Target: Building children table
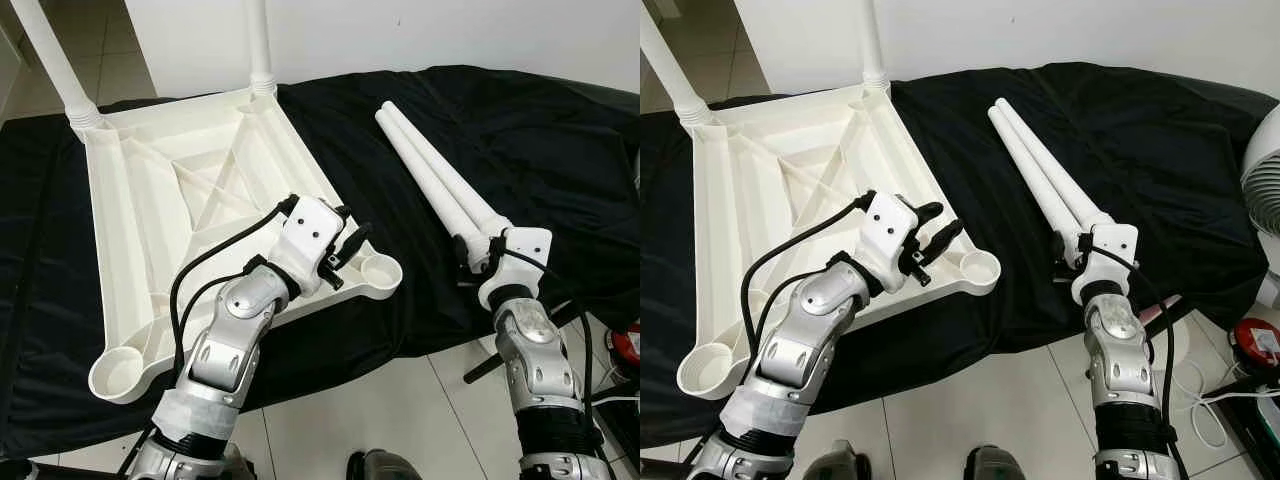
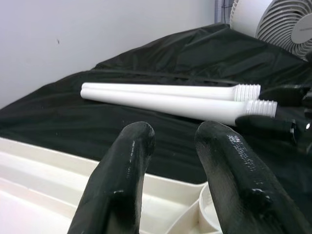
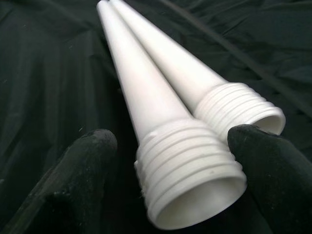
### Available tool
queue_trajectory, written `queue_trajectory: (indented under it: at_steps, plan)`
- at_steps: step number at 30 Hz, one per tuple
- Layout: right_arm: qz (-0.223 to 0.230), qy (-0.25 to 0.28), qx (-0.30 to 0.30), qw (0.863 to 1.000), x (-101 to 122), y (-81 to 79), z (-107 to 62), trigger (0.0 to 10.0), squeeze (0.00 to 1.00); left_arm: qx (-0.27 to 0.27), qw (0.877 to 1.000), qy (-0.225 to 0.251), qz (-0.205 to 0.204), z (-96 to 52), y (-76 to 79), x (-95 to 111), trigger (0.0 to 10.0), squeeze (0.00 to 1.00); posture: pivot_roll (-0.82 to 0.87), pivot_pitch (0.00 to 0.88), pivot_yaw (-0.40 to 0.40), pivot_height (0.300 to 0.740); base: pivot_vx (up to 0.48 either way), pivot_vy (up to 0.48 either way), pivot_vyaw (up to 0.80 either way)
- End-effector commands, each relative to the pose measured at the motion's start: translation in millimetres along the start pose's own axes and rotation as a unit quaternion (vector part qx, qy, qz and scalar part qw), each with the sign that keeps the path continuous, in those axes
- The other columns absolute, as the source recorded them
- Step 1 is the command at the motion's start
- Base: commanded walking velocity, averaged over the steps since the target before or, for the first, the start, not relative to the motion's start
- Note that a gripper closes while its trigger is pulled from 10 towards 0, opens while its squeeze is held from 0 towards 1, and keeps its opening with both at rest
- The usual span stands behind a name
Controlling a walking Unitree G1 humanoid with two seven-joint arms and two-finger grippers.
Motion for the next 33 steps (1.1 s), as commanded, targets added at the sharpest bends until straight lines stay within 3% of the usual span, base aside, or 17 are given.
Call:
queue_trajectory:
  at_steps: [1,7,19,21,32,33]
  plan:
    - [0.001,-0.016,0.01,1.0,-5,-1.1,1.7,10.0,0.0,0.003,1.0,0.001,0.006,1.9,1.4,0,10.0,0.0,-0.02,0.04,-0.011,0.74,0.0,0.0,0.0]
    - [0.012,-0.038,0.038,0.998,-5,-3.8,11.5,10.0,0.0,-0.001,0.999,0.018,0.031,8.5,-0.6,5,10.0,0.0,-0.03,0.044,-0.017,0.74,0.0,0.0,0.0]
    - [0.02,-0.056,0.059,0.997,-3,-9.3,30.6,10.0,0.0,0.013,0.999,0.027,0.034,17.9,-5.6,11,10.0,0.0,-0.03,0.04,-0.02,0.74,0.0,0.0,0.0]
    - [0.02,-0.079,0.075,0.994,-10,-17.1,37.1,10.0,0.0,0.023,0.998,0.031,0.041,20.9,-10.5,14,10.0,0.0,-0.02,0.038,-0.019,0.74,0.0,0.0,0.0]
    - [0.029,-0.106,0.101,0.989,-26,-29.3,34.1,10.0,0.0,0.04,0.997,0.023,0.064,20.3,-23.3,11,10.0,0.0,-0.01,0.026,-0.017,0.74,0.0,0.0,0.0]
    - [0.04,-0.112,0.103,0.988,-29,-31.4,32.7,9.3,0.0,0.044,0.997,0.02,0.066,20.2,-26.7,10,10.0,0.0,-0.01,0.025,-0.016,0.74,0.0,0.0,0.0]
Point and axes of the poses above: a point about 5 cm out from each wrist's last joint towards the gripper, its own z axis pointing out of the wrist towards the gripper, its own x axis along the axis of the wrist's last joint, y = z × x, the point moved 4 cm from there along z, pointing out of the wrist towards the gripper, and after that the axes turned 14 degrees about z, right-handed, at the moved point
